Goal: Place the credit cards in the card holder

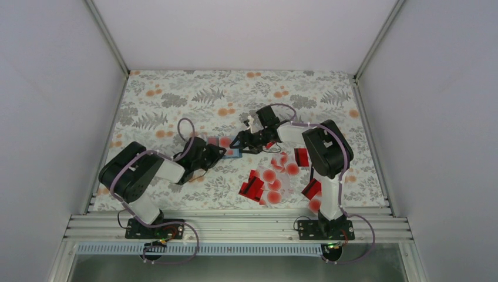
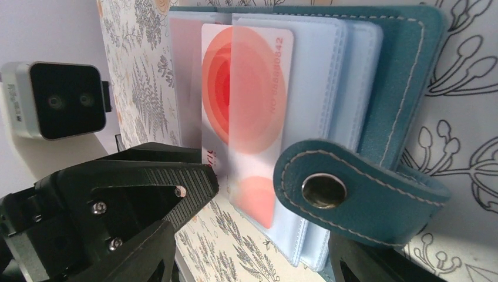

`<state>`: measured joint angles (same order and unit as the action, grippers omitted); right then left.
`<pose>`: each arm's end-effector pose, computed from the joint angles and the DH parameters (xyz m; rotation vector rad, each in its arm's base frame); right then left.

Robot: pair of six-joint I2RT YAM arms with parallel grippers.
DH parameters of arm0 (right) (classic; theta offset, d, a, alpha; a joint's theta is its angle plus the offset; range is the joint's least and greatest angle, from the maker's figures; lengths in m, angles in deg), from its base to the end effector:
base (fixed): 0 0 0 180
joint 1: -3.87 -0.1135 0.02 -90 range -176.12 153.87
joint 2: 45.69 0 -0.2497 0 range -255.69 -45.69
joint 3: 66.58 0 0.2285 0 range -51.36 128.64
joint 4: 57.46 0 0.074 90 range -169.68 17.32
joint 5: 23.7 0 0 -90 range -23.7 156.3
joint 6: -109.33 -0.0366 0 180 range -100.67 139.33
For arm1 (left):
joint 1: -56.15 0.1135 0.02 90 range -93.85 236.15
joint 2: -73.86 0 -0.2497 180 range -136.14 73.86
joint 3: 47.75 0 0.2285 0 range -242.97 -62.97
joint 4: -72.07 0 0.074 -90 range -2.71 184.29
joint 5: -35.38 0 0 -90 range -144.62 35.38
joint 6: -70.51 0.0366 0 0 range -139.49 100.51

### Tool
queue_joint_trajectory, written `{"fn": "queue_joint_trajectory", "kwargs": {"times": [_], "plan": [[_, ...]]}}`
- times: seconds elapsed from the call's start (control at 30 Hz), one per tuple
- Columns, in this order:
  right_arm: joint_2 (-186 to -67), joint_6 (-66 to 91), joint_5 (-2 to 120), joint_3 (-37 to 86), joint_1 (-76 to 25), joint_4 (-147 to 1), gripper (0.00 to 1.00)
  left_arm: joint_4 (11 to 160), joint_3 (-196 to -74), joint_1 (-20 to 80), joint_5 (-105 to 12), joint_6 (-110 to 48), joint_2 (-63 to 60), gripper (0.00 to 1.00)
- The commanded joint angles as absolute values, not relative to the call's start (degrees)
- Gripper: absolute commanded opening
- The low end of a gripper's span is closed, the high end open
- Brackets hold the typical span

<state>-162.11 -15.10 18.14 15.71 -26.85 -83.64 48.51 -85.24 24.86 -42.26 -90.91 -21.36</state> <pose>0.3033 0.2119 0.1234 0.2362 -2.7550 -1.4260 0.2143 -0.1394 0.1073 -0.7040 2.3345 -1.1720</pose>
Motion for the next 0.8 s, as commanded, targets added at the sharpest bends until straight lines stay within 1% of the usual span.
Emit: {"fn": "queue_joint_trajectory", "kwargs": {"times": [0.0,0.07,0.13,0.23,0.33,0.43,0.6,0.77], "plan": [[-166.3,-15.4,22.6,13.8,-28.4,-87.3,0.67,55.2,-87.6,24.4,-41.7,-89.2,-21.2,0.29],[-166.1,-15.5,22.9,13.9,-28.4,-87.2,0.67,60.5,-89.4,24.4,-41.7,-87.5,-19.6,0.39],[-166.1,-15.6,23.0,14.0,-28.4,-87.2,0.67,67.9,-92.1,24.4,-42.2,-85.1,-17.8,0.52],[-166.1,-15.7,23.5,14.5,-28.4,-87.2,0.67,80.1,-96.8,24.4,-43.5,-81.1,-15.8,0.65],[-166.2,-15.9,23.8,14.8,-28.3,-86.9,0.67,90.2,-100.9,24.4,-44.8,-77.4,-14.6,0.72],[-166.3,-16.3,23.9,15.1,-28.3,-86.5,0.67,97.0,-104.1,24.5,-45.2,-74.1,-14.5,0.80],[-166.3,-16.8,23.9,16.3,-28.3,-86.3,0.67,104.4,-108.3,24.6,-43.8,-68.9,-17.3,0.85],[-165.2,-16.2,24.0,17.7,-28.3,-87.7,0.67,109.5,-112.8,24.8,-45.6,-63.7,-16.4,0.84]]}}
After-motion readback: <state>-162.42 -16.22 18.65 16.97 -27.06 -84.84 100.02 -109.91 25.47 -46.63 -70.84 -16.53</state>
